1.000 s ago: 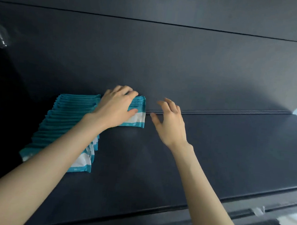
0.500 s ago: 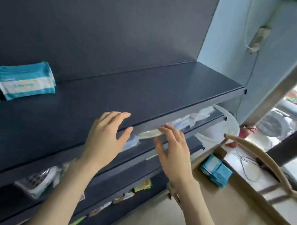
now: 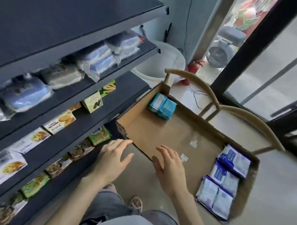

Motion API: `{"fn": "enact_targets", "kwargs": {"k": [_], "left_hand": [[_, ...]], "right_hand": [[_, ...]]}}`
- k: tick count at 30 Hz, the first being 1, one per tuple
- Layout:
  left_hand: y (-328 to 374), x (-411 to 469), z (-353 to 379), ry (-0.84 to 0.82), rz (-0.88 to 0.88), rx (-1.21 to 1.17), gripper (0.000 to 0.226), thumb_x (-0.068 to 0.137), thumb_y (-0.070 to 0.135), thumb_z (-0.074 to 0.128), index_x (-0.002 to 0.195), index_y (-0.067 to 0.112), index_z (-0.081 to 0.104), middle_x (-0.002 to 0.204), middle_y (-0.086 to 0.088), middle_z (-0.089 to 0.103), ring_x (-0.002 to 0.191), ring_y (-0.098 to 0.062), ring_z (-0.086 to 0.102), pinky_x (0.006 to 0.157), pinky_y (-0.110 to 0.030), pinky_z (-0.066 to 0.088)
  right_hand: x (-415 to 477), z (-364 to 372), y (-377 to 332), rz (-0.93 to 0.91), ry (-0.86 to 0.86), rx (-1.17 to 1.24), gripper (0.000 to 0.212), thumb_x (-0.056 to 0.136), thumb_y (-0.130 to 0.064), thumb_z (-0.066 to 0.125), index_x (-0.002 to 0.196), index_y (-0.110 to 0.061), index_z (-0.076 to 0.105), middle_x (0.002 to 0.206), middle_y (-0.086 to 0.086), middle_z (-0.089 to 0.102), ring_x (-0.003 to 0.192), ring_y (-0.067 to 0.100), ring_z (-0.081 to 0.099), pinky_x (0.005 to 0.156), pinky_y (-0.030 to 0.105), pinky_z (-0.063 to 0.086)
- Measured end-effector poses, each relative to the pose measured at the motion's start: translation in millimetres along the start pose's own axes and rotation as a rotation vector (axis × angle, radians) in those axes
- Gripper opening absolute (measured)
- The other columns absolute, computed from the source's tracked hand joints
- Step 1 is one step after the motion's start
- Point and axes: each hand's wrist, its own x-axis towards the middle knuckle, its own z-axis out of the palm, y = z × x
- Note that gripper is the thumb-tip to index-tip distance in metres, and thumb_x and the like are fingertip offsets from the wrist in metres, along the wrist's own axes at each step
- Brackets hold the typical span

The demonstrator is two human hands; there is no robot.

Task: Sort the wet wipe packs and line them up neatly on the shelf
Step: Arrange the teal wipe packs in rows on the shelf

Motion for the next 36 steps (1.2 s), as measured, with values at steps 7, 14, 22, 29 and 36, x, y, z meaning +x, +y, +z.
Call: {"fn": "enact_targets", "kwargs": {"k": [7, 14, 22, 29, 36], "left_hand": [[15.1, 47.6, 20.7, -0.133, 0.036, 0.03, 0.039, 0.095, 0.03, 0.053, 0.132, 0.02, 0.049, 0.131, 0.003, 0.052, 0.122, -0.016, 0.042, 0.105, -0.033, 0.031], [8.6, 153.3, 23.2, -0.206, 0.059, 0.035, 0.038, 0.094, 0.028, 0.054, 0.131, 0.018, 0.051, 0.128, 0.0, 0.054, 0.12, -0.018, 0.045, 0.103, -0.037, 0.034], [-28.0, 293.9, 37.1, -0.353, -0.025, 0.015, 0.035, 0.095, 0.026, 0.052, 0.129, 0.018, 0.052, 0.126, 0.0, 0.055, 0.119, -0.019, 0.047, 0.103, -0.04, 0.037], [-58.1, 390.5, 93.8, -0.48, -0.066, 0.006, 0.034, 0.095, 0.026, 0.05, 0.129, 0.019, 0.051, 0.123, 0.002, 0.056, 0.116, -0.017, 0.049, 0.101, -0.039, 0.039], [-90.3, 454.3, 175.1, -0.458, -0.152, -0.048, 0.035, 0.093, 0.017, 0.055, 0.128, 0.012, 0.053, 0.122, -0.004, 0.057, 0.114, -0.021, 0.052, 0.101, -0.039, 0.04]], "right_hand": [[13.0, 0.0, 42.7, 0.191, 0.002, 0.034, 0.028, 0.087, -0.018, 0.067, 0.114, -0.011, 0.065, 0.119, 0.006, 0.064, 0.106, 0.028, 0.061, 0.089, 0.036, 0.047], [102.0, 9.6, 67.7, 0.262, 0.034, 0.055, 0.027, 0.088, -0.017, 0.065, 0.114, -0.009, 0.064, 0.117, 0.007, 0.065, 0.107, 0.027, 0.059, 0.091, 0.036, 0.047], [228.8, 53.2, 92.9, 0.43, -0.075, 0.108, 0.03, 0.095, -0.02, 0.055, 0.123, -0.009, 0.059, 0.124, 0.006, 0.06, 0.113, 0.024, 0.052, 0.095, 0.031, 0.04], [308.1, 109.0, 141.7, 0.603, -0.143, 0.155, 0.032, 0.096, -0.023, 0.051, 0.126, -0.01, 0.055, 0.127, 0.006, 0.057, 0.114, 0.024, 0.05, 0.094, 0.029, 0.036], [357.7, 177.0, 205.4, 0.747, -0.145, 0.217, 0.032, 0.096, -0.021, 0.051, 0.125, -0.008, 0.054, 0.128, 0.007, 0.056, 0.117, 0.025, 0.049, 0.092, 0.03, 0.038]]}}
